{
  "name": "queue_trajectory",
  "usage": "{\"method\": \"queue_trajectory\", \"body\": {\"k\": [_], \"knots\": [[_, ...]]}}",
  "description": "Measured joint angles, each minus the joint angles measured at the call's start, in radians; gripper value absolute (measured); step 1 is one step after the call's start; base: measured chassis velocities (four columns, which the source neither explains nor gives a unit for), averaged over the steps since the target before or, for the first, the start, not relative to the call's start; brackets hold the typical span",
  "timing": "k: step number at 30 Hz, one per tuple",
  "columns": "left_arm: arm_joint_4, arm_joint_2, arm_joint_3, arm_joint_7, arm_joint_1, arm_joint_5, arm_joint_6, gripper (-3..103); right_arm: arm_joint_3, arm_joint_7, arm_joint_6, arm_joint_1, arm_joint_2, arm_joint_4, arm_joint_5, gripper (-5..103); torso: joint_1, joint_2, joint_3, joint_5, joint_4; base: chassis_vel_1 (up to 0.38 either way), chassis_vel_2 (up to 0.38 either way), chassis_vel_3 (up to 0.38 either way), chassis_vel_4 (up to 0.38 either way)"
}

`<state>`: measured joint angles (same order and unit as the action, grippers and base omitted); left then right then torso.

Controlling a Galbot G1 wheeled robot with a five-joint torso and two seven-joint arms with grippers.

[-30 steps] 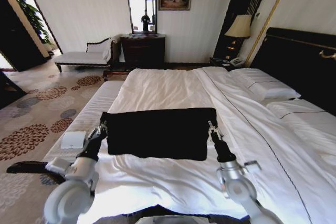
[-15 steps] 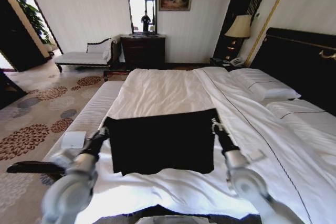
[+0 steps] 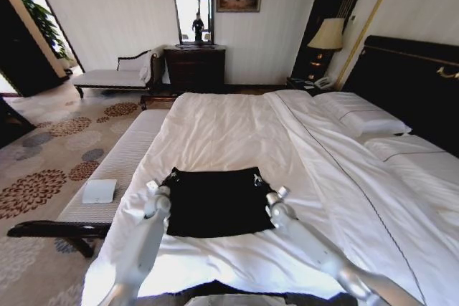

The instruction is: Fold the clothes on the bed.

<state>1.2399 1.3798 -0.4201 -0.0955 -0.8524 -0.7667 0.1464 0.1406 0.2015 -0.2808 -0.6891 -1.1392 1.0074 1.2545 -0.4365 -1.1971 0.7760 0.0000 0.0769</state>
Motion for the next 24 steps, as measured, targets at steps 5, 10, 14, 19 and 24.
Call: {"method": "queue_trajectory", "body": {"k": [5,10,14,19,24], "knots": [[-0.027,0.003,-0.009,0.052,-0.012,-0.027,-0.047,2,-0.029,0.084,-0.022,0.010,-0.039,-0.061,0.004,2,0.000,0.000,0.000,0.0001,0.0002,0.000,0.000,0.000,0.000],[0.021,-0.009,-0.030,0.088,-0.042,-0.116,-0.079,2,-0.054,0.154,-0.040,-0.012,-0.033,-0.030,0.041,2,0.000,0.000,0.000,0.0001,0.0000,0.000,0.000,0.000,0.000],[0.073,-0.025,-0.043,0.106,-0.065,-0.159,-0.085,2,-0.071,0.173,-0.039,-0.049,0.014,0.038,0.075,2,0.001,0.000,0.000,0.0001,0.0003,0.000,0.000,0.000,0.000],[0.108,-0.039,-0.051,0.116,-0.090,-0.179,-0.085,2,-0.089,0.208,-0.037,-0.080,0.058,0.077,0.100,2,0.000,0.000,0.000,-0.0002,0.0000,0.000,0.000,0.000,0.000],[0.231,-0.061,-0.066,0.137,-0.192,-0.190,-0.089,2,-0.127,0.304,-0.047,-0.209,0.133,0.184,0.117,2,0.001,0.000,0.000,0.0000,0.0001,0.000,0.000,0.000,0.000]]}}
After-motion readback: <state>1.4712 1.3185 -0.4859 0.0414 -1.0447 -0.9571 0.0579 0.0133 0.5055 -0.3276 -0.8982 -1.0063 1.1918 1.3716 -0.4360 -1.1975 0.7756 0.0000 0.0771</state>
